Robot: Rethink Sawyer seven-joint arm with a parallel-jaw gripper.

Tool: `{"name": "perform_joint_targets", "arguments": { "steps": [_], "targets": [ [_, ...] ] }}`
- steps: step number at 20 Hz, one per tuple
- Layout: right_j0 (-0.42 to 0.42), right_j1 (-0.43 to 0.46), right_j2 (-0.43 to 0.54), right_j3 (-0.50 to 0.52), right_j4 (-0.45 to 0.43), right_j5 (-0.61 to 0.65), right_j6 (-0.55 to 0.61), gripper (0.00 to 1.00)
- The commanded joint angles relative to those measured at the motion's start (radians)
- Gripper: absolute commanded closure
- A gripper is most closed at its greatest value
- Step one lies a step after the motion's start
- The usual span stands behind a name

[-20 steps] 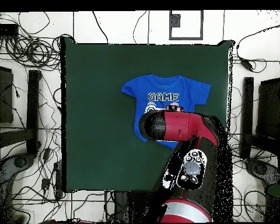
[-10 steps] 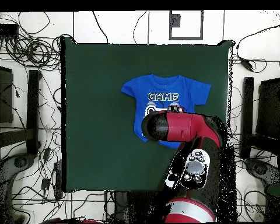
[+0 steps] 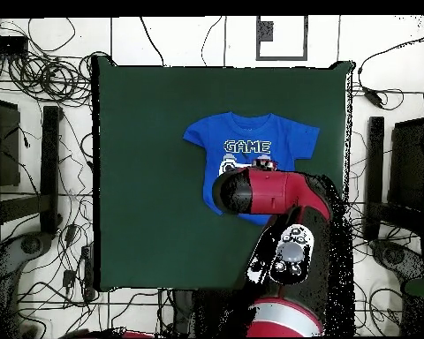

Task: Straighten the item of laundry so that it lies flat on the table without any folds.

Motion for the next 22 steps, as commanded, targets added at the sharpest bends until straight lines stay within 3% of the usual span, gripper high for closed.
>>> {"name": "perform_joint_targets", "arguments": {
  "steps": [1, 12, 22],
  "targets": [
    [0.053, 0.079, 0.102, 0.079, -0.021, -0.071, -0.036, 0.0],
    [0.105, 0.098, 0.081, 0.092, 0.014, -0.112, 0.028, 0.0],
    [0.134, 0.088, 0.053, 0.162, 0.019, -0.183, 0.062, 0.0]
  ]
}}
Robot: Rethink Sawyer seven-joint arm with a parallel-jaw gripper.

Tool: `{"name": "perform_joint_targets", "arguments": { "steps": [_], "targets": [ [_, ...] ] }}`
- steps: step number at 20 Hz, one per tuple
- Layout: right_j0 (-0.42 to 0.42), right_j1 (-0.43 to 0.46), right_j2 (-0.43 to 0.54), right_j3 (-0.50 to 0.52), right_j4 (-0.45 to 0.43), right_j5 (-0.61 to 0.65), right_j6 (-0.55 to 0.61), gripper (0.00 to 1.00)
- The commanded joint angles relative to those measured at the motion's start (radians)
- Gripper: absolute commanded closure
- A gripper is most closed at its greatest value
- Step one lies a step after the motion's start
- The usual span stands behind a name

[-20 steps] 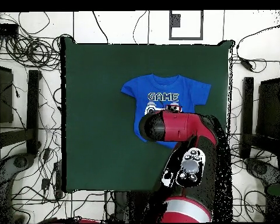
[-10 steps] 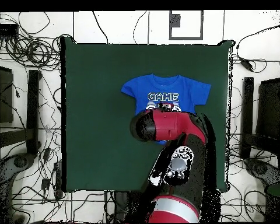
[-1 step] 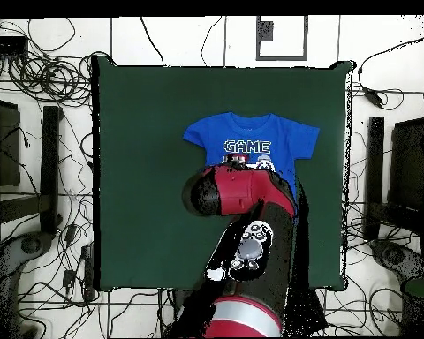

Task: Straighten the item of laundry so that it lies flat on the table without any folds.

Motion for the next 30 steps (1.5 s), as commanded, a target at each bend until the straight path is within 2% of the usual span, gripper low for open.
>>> {"name": "perform_joint_targets", "arguments": {
  "steps": [1, 9, 19, 30],
  "targets": [
    [0.029, 0.081, 0.051, 0.148, 0.016, -0.095, 0.059, 0.0],
    [0.014, 0.079, 0.016, 0.176, 0.003, -0.126, 0.037, 0.0],
    [-0.047, 0.117, -0.025, 0.235, -0.067, -0.303, -0.005, 0.0],
    [-0.061, 0.076, -0.022, 0.312, -0.084, -0.359, -0.01, 0.0]
  ]
}}
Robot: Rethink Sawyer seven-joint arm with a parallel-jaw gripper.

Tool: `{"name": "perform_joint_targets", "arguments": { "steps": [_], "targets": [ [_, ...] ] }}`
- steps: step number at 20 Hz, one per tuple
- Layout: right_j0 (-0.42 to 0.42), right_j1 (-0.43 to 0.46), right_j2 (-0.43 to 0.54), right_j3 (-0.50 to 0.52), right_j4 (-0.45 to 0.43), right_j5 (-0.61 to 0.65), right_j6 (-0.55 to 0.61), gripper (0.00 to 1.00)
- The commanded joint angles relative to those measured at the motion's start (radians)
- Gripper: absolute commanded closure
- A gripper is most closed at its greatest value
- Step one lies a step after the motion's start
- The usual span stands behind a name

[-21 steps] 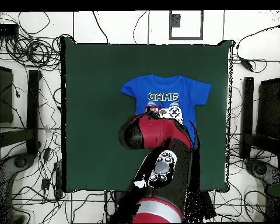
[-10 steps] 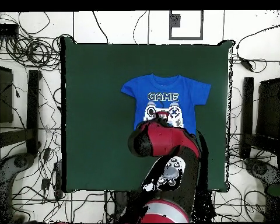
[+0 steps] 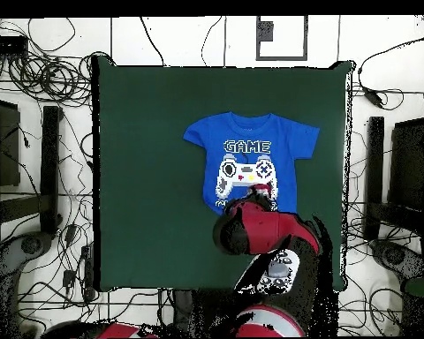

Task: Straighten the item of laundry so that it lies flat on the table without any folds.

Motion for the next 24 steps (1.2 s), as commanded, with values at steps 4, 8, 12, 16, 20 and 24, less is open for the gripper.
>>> {"name": "perform_joint_targets", "arguments": {
  "steps": [4, 8, 12, 16, 20, 24],
  "targets": [
    [0.023, 0.049, 0.06, 0.15, -0.016, -0.098, 0.008, 0.0],
    [0.035, 0.047, 0.066, 0.177, -0.008, -0.128, 0.019, 0.0],
    [0.044, 0.065, 0.065, 0.181, 0.002, -0.156, 0.022, 0.0],
    [0.063, 0.099, 0.05, 0.18, 0.02, -0.189, 0.03, 0.0],
    [0.076, 0.111, 0.041, 0.184, 0.034, -0.201, 0.035, 0.0],
    [0.078, 0.114, 0.045, 0.184, 0.045, -0.207, 0.038, 0.0]
  ]
}}
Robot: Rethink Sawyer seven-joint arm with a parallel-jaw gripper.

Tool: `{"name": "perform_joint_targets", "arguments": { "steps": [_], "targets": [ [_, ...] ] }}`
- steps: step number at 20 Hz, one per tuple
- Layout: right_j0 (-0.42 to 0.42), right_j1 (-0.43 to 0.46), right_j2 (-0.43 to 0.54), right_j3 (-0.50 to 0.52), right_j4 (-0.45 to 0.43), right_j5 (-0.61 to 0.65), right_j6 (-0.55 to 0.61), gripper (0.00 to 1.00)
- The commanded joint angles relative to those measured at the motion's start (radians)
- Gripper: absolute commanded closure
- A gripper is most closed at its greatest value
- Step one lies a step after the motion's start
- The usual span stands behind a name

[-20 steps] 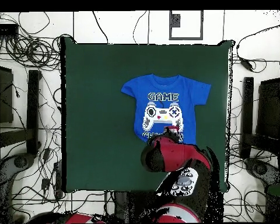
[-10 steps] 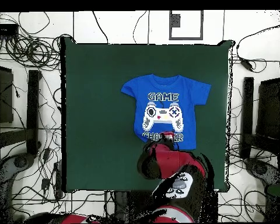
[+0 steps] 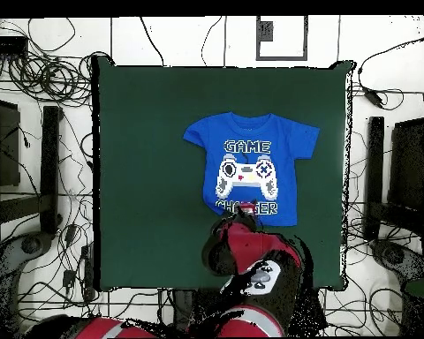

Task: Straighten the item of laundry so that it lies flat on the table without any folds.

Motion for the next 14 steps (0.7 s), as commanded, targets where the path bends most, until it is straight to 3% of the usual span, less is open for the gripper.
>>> {"name": "perform_joint_targets", "arguments": {
  "steps": [1, 14],
  "targets": [
    [0.033, 0.07, 0.054, 0.065, 0.05, -0.054, 0.039, 0.0],
    [0.107, 0.076, 0.056, 0.057, 0.141, -0.025, 0.072, 0.0]
  ]
}}
